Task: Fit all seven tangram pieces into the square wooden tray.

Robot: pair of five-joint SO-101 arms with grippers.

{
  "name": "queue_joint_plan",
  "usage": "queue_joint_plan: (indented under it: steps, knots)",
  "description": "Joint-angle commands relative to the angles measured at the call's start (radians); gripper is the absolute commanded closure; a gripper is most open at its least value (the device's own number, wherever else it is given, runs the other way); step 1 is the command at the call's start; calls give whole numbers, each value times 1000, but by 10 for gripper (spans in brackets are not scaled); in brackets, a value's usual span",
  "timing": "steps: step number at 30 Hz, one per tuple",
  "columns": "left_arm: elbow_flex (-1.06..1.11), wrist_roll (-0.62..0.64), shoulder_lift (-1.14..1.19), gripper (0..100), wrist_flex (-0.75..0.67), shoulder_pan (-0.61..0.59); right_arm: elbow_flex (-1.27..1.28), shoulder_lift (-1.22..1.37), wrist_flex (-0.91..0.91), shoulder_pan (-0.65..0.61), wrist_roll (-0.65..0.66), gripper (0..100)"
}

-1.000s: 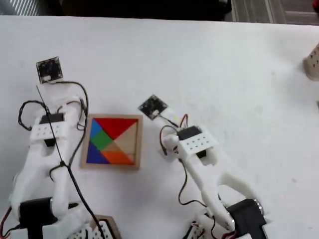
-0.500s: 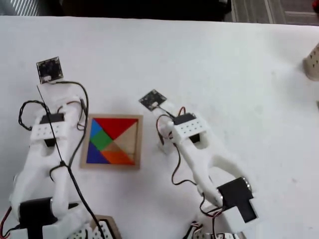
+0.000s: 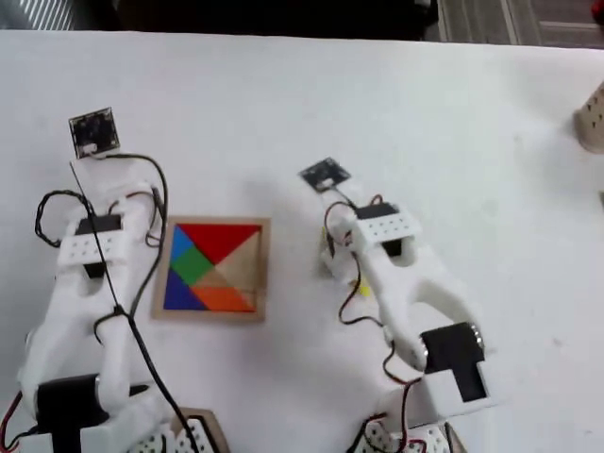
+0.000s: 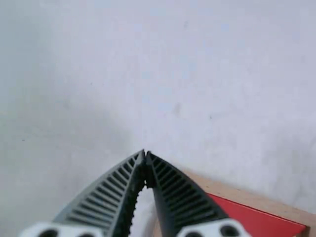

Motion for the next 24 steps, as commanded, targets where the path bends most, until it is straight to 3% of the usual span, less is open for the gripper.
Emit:
queue_joint_plan:
  steps: [1, 14, 18, 24]
  knots:
    - [-12, -14, -7, 973, -23, 10, -69, 21, 15, 71, -9, 979]
    - [-17, -12, -8, 973, -23, 10, -81, -65, 73, 111, -14, 980]
    - [-18, -9, -8, 973, -25, 10, -81, -156, 128, 39, -21, 980]
    - [-18, -8, -10, 973, -28, 1, -107, -226, 139, -147, -196, 981]
